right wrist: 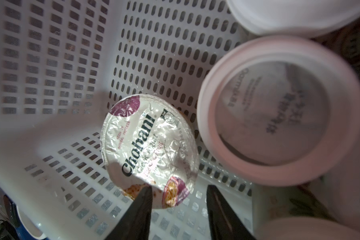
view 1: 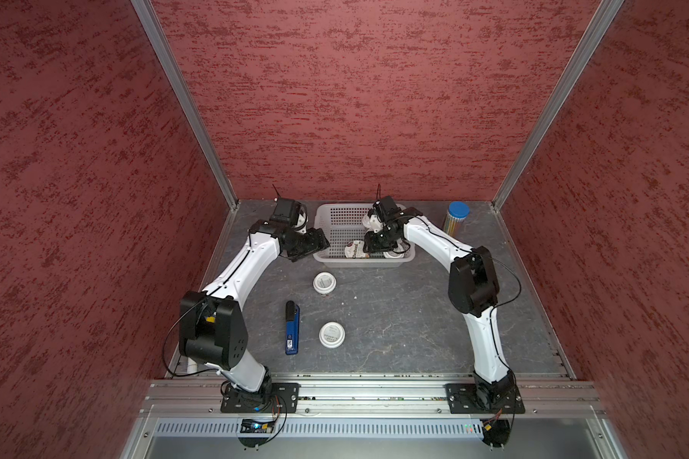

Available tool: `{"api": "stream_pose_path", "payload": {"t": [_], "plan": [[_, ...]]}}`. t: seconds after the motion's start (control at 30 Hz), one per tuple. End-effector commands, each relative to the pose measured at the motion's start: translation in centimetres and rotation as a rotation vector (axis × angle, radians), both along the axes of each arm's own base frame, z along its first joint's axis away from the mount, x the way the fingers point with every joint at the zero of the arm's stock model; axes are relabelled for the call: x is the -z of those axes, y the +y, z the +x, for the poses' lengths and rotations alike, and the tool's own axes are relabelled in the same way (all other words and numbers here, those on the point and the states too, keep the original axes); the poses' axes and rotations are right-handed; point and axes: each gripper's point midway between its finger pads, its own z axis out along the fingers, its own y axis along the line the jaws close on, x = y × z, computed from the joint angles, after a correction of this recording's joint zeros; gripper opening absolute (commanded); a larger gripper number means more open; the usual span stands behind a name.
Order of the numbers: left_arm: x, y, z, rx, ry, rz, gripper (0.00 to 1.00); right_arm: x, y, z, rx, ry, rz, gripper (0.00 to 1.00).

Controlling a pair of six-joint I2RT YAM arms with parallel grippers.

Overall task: Put the yogurt in the basket
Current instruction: Adjust the yogurt in the basket, then pick up the yogurt from the center of the board.

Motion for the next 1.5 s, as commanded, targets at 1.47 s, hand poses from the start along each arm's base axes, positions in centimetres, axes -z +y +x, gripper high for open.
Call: {"api": "stream_pose_path", "payload": {"t": [1.47], "plan": [[6.8,-2.5,-6.4,0.089,0.092,0.41,0.76,2.7,-0.5,-11.7,-0.115,-0.313,-0.037,0.56]]}}
